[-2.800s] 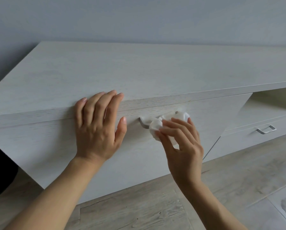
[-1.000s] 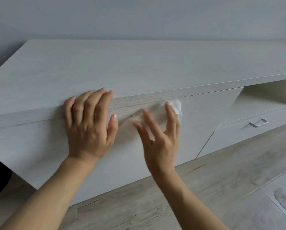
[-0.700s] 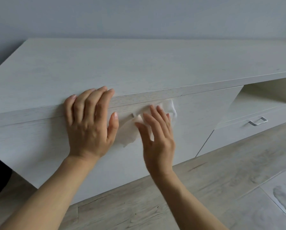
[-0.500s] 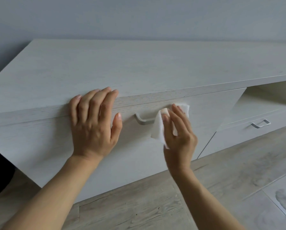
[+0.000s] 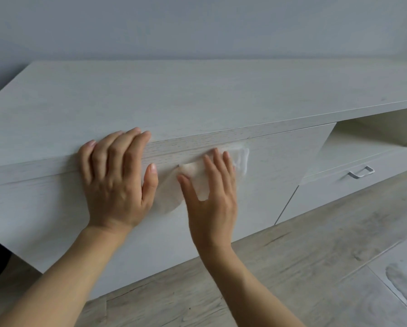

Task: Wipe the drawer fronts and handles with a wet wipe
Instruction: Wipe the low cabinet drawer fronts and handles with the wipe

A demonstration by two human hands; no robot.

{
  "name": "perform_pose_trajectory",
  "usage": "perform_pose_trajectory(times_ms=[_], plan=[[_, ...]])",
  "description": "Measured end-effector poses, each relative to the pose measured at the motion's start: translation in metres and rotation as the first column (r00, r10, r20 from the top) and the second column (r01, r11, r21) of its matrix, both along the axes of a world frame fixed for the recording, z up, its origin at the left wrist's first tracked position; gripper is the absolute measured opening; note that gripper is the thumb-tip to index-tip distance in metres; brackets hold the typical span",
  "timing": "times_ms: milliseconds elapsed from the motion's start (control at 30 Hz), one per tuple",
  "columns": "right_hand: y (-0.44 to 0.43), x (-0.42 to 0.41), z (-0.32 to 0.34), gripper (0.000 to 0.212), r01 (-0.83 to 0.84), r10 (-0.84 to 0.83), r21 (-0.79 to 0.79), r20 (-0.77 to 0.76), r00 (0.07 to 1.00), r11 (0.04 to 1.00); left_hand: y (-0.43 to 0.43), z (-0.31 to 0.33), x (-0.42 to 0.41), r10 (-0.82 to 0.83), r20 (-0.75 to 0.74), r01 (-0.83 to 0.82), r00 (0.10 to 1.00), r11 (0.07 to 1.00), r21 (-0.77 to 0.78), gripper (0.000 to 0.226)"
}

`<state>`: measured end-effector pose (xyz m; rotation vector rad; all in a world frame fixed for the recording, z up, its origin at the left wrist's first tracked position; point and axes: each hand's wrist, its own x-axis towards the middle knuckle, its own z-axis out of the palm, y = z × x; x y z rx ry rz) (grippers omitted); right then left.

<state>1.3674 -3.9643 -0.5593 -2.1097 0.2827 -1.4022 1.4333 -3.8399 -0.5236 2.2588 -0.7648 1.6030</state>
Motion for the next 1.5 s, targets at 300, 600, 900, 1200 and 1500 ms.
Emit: perform_pose_trajectory(times_ms=[300, 600, 900, 1200, 1500], plan=[[0.002, 0.004, -0.011, 0.036, -0.054, 0.073, -0.179, 0.098, 0.993, 0.982, 0.001, -0.001, 0.000, -0.008, 0.012, 0.008, 1.000, 1.000, 0.001, 0.043], [-0.022, 0.002, -0.002, 0.044, -0.005, 0.010, -0.040, 0.109, 0.994, 0.999, 0.000, -0.001, 0.000, -0.002, 0.001, 0.002, 1.000, 1.000, -0.009, 0.045], [-0.023, 0.001, -0.003, 0.046, 0.009, -0.002, -0.046, 0.146, 0.989, 0.999, -0.001, -0.001, -0.002, -0.017, -0.004, 0.017, 1.000, 1.000, -0.009, 0.044], [0.014, 0.011, -0.002, 0.054, 0.042, -0.047, 0.057, 0.103, 0.994, 0.998, 0.000, -0.001, -0.001, -0.010, 0.001, 0.010, 1.000, 1.000, -0.009, 0.043], [0.005, 0.012, -0.001, 0.065, 0.057, -0.067, 0.086, 0.118, 0.991, 0.995, 0.002, 0.000, 0.000, -0.042, -0.012, 0.042, 0.999, 0.999, 0.004, 0.044]])
